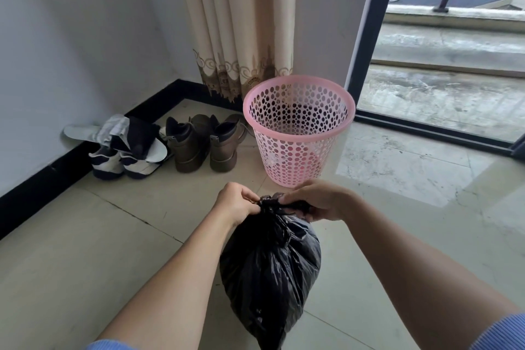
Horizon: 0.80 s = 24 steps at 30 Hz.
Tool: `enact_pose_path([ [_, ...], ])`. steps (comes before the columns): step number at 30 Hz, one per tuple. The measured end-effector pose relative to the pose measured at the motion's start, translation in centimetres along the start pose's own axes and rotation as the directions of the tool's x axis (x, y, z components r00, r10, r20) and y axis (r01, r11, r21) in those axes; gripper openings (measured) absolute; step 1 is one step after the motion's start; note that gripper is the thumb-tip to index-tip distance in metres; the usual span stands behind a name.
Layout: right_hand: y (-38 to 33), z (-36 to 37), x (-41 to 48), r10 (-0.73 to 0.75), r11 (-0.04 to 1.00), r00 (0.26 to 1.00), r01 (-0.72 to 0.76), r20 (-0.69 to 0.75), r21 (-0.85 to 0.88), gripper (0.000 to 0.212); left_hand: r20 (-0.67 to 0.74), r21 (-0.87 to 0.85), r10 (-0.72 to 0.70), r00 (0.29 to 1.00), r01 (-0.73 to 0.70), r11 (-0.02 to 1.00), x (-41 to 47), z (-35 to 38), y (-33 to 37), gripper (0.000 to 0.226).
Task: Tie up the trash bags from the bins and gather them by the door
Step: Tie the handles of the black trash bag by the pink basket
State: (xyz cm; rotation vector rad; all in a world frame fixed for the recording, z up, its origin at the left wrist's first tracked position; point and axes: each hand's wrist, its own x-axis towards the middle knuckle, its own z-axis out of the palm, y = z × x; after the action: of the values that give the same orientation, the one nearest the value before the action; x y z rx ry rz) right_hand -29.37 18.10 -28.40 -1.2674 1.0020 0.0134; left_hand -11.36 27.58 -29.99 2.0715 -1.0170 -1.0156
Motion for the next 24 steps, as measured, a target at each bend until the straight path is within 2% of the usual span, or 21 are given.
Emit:
enact_pose_path([
  [1, 0.0, 0.0, 0.1, -0.017, 1.000, 0.996, 0.017, -0.088, 0.000, 0.011, -0.009, 0.004, 0.015, 1.000, -0.014, 1.000, 0.2, -0.3, 0.2, 0.015],
  [3, 0.3, -0.4, 0.6, -0.043, 0.994, 0.970, 0.066, -0.240, 0.086, 0.011, 0.019, -0.025, 0.021, 1.000, -0.021, 0.999, 0.3, -1.0, 0.7, 0.011],
  [5, 0.7, -0.6, 1.0, -0.058, 0.973, 0.952, 0.122, -0.301, 0.198, 0.012, 0.078, -0.047, 0.013, 0.997, -0.009, 0.999, 0.2, -1.6, 1.0, 0.010],
  [8, 1.7, -1.1, 1.4, -0.056, 0.957, 0.928, 0.156, -0.369, 0.245, 0.009, 0.119, -0.032, -0.021, 0.993, 0.025, 0.999, 0.1, -2.5, 0.4, 0.009],
  [12, 3.6, -1.9, 1.6, -0.006, 0.968, 0.880, 0.125, -0.475, 0.219, 0.016, -0.022, -0.030, -0.085, 0.996, 0.084, 0.996, 0.0, -3.2, -1.9, 0.005],
  [14, 4.2, -2.0, 1.8, -0.020, 0.988, 0.870, 0.093, -0.492, 0.124, 0.012, -0.057, -0.010, -0.088, 0.994, 0.088, 0.996, -0.2, -2.7, -2.3, 0.005],
  [17, 4.0, -2.1, 1.8, -0.097, 0.973, 0.841, -0.033, -0.532, -0.230, 0.005, -0.018, -0.148, -0.124, 0.992, 0.120, 0.982, -0.2, -2.6, -2.4, 0.013],
  [19, 3.1, -1.6, 1.6, -0.221, 0.856, 0.804, -0.111, -0.552, -0.505, 0.024, -0.092, -0.317, -0.188, 0.978, 0.150, 0.936, 0.4, -3.3, -3.1, 0.018],
  [20, 2.2, -0.8, 1.4, -0.322, 0.798, 0.765, -0.098, -0.557, -0.595, 0.030, -0.158, -0.405, -0.243, 0.957, 0.162, 0.900, 0.7, -3.5, -3.6, 0.017],
  [21, 1.2, 0.2, 1.3, -0.422, 0.757, 0.724, -0.050, -0.546, -0.651, 0.029, -0.223, -0.481, -0.307, 0.925, 0.169, 0.860, 1.0, -3.6, -4.2, 0.014],
  [22, 0.1, 1.5, 1.3, -0.484, 0.730, 0.714, 0.011, -0.506, -0.683, 0.023, -0.273, -0.530, -0.365, 0.890, 0.177, 0.829, 1.3, -3.5, -4.8, 0.011],
  [23, -0.8, 2.7, 1.5, -0.495, 0.712, 0.751, 0.063, -0.437, -0.699, 0.021, -0.305, -0.548, -0.406, 0.861, 0.190, 0.815, 1.4, -3.3, -5.4, 0.009],
  [24, -1.4, 3.9, 1.9, -0.463, 0.696, 0.813, 0.086, -0.354, -0.713, 0.030, -0.323, -0.547, -0.433, 0.842, 0.207, 0.811, 1.5, -3.0, -6.1, 0.008],
])
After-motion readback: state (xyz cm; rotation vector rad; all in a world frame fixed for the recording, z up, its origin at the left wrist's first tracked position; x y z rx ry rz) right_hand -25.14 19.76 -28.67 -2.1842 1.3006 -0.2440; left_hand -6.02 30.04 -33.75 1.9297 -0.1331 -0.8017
